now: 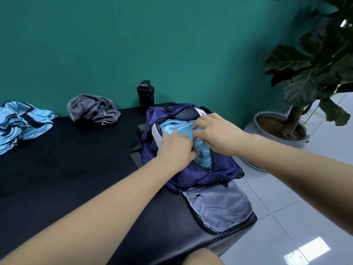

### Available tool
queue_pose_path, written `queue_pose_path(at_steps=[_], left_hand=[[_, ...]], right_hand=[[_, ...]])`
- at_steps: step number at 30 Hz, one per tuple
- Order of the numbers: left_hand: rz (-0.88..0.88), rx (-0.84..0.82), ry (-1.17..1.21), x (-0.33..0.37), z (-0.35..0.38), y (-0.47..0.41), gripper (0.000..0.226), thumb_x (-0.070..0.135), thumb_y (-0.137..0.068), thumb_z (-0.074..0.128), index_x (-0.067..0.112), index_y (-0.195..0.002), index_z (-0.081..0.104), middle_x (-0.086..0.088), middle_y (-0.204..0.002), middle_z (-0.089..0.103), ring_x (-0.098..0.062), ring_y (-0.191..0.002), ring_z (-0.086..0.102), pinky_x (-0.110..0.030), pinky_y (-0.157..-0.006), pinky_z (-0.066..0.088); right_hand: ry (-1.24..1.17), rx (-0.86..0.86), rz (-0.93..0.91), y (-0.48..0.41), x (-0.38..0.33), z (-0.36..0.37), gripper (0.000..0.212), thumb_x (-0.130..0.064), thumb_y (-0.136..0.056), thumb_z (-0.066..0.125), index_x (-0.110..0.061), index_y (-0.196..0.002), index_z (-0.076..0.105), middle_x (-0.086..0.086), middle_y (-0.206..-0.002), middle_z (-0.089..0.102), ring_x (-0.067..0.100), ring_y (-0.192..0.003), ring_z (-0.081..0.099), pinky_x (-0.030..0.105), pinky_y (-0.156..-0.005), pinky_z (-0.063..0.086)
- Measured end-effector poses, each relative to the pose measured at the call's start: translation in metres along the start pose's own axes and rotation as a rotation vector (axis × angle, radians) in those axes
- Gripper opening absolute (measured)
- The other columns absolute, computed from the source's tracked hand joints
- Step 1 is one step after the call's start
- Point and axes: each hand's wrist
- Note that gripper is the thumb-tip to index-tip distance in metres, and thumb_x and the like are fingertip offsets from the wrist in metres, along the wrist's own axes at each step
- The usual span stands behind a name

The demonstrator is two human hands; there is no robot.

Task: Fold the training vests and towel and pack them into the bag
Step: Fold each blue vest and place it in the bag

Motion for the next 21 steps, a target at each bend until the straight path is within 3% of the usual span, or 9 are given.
queue_pose_path(at_steps=[3,5,12,21], left_hand=[[0.0,0.275,0.116,-0.032,-0.013,0.033,0.022,0.044,-0.102,0.056,0.035,-0.105,0.075,0.011,-0.099,0.067,-0.023,-0.105,0.053,-0.043,-0.086,0.033],[-0.048,0.342,0.238,-0.059,-0.015,0.057,0.009,0.038,-0.098,0.064,0.036,-0.097,0.072,0.016,-0.09,0.06,-0.018,-0.099,0.053,-0.04,-0.081,0.032],[-0.311,0.233,0.363,-0.174,0.01,0.148,0.012,0.03,-0.092,0.072,0.039,-0.098,0.068,0.019,-0.093,0.065,-0.011,-0.095,0.057,-0.046,-0.094,0.049],[-0.562,0.15,0.339,-0.309,0.047,0.212,0.015,0.027,-0.087,0.074,0.038,-0.096,0.068,0.019,-0.092,0.065,-0.008,-0.092,0.066,-0.04,-0.09,0.056]], right_hand=[[-0.177,0.165,0.158,-0.016,-0.035,-0.012,0.032,-0.004,-0.082,0.068,-0.022,-0.108,0.073,-0.001,-0.117,0.065,0.031,-0.111,0.058,0.046,-0.1,0.043],[-0.339,0.258,0.247,-0.029,-0.065,-0.018,0.024,-0.011,-0.087,0.066,-0.022,-0.108,0.073,-0.002,-0.114,0.065,0.03,-0.108,0.057,0.048,-0.098,0.044],[-0.782,0.314,0.391,-0.088,-0.185,0.001,0.018,-0.017,-0.093,0.066,-0.025,-0.108,0.072,-0.011,-0.102,0.064,0.014,-0.103,0.056,0.033,-0.092,0.045],[-0.955,0.081,0.516,-0.139,-0.299,0.058,0.028,-0.033,-0.103,0.058,-0.031,-0.131,0.061,-0.011,-0.13,0.06,0.015,-0.124,0.051,0.038,-0.109,0.042]])
Point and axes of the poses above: each hand's wrist, its own y-axis away from the middle knuckle, its own z-axis out of the palm, x = y × z
